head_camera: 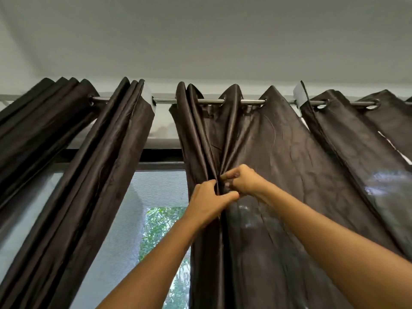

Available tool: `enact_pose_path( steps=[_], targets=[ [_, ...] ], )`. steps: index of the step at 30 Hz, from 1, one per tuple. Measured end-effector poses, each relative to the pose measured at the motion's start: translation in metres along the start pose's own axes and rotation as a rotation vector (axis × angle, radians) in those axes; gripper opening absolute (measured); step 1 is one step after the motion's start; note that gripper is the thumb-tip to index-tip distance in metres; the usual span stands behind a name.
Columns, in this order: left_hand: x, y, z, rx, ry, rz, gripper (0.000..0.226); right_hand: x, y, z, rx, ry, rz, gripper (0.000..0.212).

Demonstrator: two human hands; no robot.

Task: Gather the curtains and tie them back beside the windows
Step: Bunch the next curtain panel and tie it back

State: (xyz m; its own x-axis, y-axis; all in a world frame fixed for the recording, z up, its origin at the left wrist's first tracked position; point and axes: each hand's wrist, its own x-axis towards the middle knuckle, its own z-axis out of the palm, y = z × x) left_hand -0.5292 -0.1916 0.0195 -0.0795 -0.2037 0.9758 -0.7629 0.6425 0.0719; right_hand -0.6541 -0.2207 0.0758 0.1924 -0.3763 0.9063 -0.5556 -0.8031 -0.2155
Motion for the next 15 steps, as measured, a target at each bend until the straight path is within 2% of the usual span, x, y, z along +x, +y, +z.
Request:
enact_pose_path(
  steps=[2,3,4,5,6,8,10,12,15],
  targets=[
    [0.007,-0.004,0.012,0.149,-0.028,0.037,0.080,0.003,0.000,-0.010,-0.153,-0.075,-0.099,0.029],
    [0.011,-0.009,0.019,0.222,-0.042,0.030,0.068,0.006,0.006,-0.014,-0.290,-0.001,-0.139,0.027],
    [0.012,-0.012,0.026,0.266,-0.034,0.026,0.049,0.008,0.015,-0.018,-0.468,0.145,-0.129,0.028],
    [0.013,-0.015,0.029,0.279,-0.014,0.026,0.033,0.010,0.025,-0.021,-0.627,0.312,-0.052,0.037],
    [0.014,-0.017,0.030,0.282,-0.001,0.023,0.026,0.010,0.035,-0.025,-0.694,0.429,0.062,0.056],
    [0.013,-0.020,0.036,0.265,0.020,0.027,0.025,0.009,0.058,-0.030,-0.511,0.476,0.293,0.106],
    [0.014,-0.024,0.037,0.240,0.034,0.017,0.030,0.010,0.075,-0.032,-0.200,0.422,0.371,0.130],
    [0.015,-0.026,0.036,0.216,0.049,-0.012,0.046,0.015,0.080,-0.031,-0.053,0.376,0.361,0.128],
    [0.012,-0.026,0.030,0.200,0.038,-0.029,0.052,0.033,0.066,-0.017,-0.089,0.335,0.299,0.094]
  ],
)
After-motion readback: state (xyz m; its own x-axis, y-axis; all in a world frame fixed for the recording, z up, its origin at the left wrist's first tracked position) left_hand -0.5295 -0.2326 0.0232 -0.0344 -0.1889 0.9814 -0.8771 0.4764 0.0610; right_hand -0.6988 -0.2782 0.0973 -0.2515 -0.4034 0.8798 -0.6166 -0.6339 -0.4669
